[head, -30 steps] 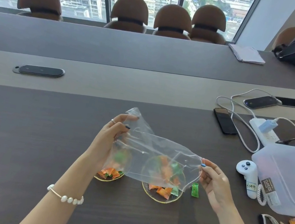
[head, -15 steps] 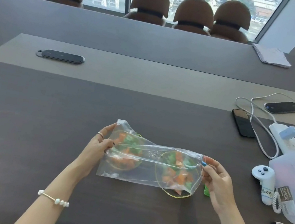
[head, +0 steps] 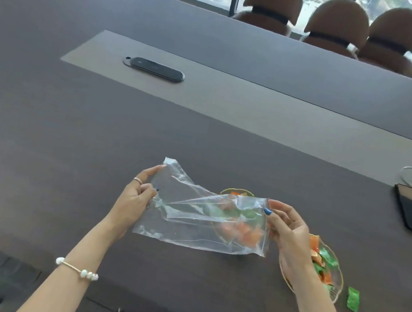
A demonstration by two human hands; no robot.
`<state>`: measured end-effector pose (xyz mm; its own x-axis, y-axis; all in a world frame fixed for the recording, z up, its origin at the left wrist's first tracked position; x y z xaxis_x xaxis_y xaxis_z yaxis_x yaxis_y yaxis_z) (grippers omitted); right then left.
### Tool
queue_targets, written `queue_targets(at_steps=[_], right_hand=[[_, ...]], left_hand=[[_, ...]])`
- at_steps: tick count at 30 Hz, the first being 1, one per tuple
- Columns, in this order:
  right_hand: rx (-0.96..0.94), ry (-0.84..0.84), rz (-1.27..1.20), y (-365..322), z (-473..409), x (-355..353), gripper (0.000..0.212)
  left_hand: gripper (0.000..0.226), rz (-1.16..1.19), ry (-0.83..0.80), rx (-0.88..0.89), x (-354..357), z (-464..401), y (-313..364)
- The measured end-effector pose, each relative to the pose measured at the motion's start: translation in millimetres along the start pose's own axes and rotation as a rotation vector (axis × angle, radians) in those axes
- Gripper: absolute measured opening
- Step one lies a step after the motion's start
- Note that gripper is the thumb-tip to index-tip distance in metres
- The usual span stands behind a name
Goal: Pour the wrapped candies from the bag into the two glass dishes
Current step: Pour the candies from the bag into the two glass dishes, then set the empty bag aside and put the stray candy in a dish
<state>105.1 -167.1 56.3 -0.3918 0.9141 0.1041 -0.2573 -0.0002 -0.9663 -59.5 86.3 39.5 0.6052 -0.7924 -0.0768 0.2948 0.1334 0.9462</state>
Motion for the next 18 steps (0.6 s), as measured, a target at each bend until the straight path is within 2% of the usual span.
queue_targets(at_steps=[10, 18], right_hand=[[0.006, -0.124, 0.132, 17.2, -18.4, 163.0, 0.019], [-0.006, -0.073, 0.186, 34.0, -34.8, 229.2, 0.018]], left_hand=[[0.044, 0.034, 0.118, -0.035, -126.7, -30.5, -6.5], [0.027, 0.018, 0.163, -0.07, -181.5, -62.0, -15.4]])
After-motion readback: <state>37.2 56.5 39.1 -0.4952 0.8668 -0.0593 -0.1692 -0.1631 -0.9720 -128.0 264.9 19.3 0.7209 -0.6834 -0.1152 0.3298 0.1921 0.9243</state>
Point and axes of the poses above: each hand's wrist, its own z-axis away from the middle knuckle, its own x-axis out of the palm, y = z × x, the point moved 1 cm from there along -z, towards the middle knuckle, and after that the axes turned 2 degrees about -x, right-handed, at the moved point
